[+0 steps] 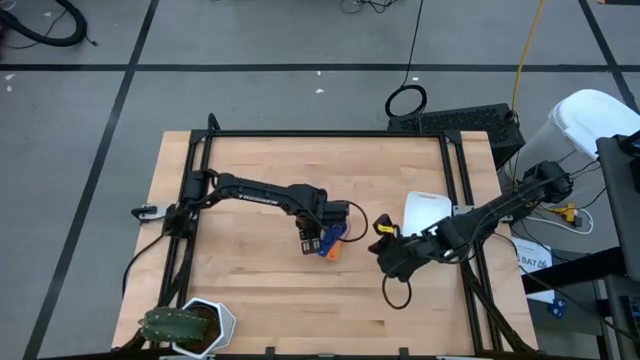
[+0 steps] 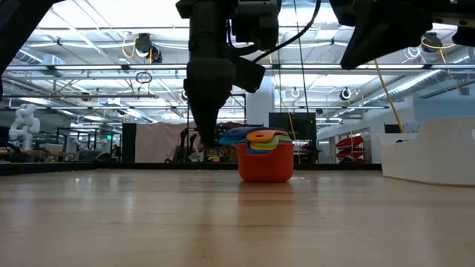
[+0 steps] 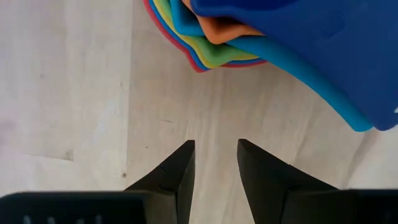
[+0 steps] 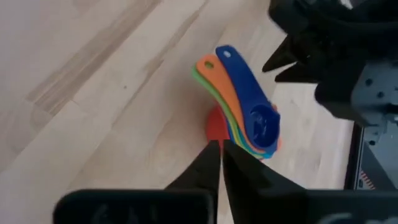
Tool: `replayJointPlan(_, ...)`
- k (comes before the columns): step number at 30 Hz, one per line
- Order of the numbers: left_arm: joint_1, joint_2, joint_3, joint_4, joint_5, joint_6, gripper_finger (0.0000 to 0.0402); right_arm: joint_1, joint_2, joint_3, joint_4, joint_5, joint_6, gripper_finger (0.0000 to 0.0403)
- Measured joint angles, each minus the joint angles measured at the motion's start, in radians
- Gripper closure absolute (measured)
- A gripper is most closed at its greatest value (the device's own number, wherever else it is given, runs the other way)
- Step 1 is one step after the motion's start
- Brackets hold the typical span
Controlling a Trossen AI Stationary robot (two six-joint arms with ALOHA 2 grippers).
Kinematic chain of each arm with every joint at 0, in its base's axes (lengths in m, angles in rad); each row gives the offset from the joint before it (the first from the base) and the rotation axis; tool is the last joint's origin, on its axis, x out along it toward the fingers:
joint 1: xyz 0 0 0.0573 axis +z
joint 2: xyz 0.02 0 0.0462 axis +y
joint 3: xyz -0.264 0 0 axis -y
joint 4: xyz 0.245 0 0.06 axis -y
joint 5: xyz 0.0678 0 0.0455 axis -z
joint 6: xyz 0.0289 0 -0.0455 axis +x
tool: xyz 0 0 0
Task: Nest measuring cups in basket
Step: Stack the dark blue measuring cup on top of the orange measuring cup
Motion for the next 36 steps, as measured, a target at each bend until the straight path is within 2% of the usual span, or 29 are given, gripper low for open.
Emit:
replayJointPlan(6, -0.021, 0.0, 0.0, 0.017, -0.05, 0.013, 0.0277, -0.015, 0.028, 0.002, 0.032, -0.08, -0.014, 0.0402)
replayJointPlan(12, -0.03, 0.0, 0.0, 0.037, -0.052, -0.005, 0.0277, -0.03, 0.154, 0.002, 0.04, -0.105, -0.026, 0.0403)
replayJointPlan(17, -0.036, 0.0, 0.0, 0.038, -0.052, -0.022, 0.0277, -0.038, 0.244, 0.002, 0.116, -0.111, -0.086, 0.0403)
replayJointPlan(23, -0.036, 0.0, 0.0, 0.039, -0.051, -0.03, 0.0277, -0.063, 0.286, 0.002, 0.201, -0.182, -0.17, 0.0403)
replayJointPlan(36, -0.032, 0.0, -0.001, 0.096, -0.051, -0.036, 0.0277, -0.123, 0.399, 0.002, 0.301, -0.186, -0.298, 0.0403)
